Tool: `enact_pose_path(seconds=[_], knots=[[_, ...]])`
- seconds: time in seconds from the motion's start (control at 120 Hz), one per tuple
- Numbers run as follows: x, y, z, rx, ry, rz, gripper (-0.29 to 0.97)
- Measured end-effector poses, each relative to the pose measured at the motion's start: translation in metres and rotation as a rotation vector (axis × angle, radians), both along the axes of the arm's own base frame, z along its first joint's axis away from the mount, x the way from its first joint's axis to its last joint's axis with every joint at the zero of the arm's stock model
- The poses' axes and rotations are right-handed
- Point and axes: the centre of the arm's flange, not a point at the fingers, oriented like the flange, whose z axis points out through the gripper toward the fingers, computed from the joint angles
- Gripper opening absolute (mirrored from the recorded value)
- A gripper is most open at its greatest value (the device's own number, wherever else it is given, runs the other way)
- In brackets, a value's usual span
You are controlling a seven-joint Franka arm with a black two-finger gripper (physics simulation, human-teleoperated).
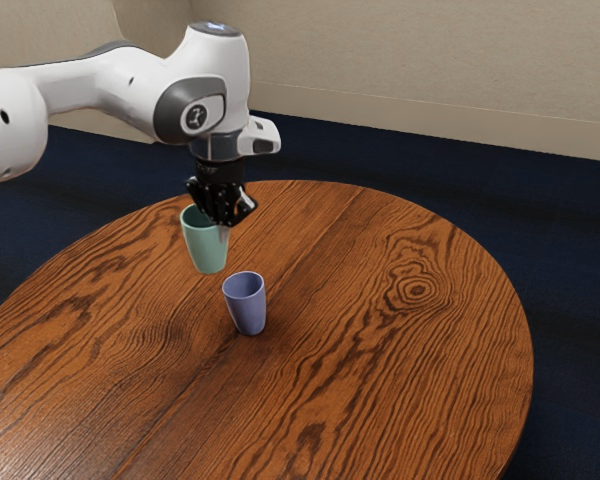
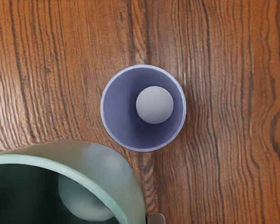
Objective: Place the left cup onto the right cup
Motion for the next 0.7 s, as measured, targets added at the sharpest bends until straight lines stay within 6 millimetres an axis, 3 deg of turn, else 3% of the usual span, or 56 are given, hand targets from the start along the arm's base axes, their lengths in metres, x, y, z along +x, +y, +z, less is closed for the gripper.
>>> enact_pose_path(seconds=[0.325, 0.7], knots=[[-0.001, -0.025, 0.003, 0.016, -0.013, -0.011, -0.1], [0.009, -0.033, -0.01, 0.025, -0.011, 0.003, -0.1]])
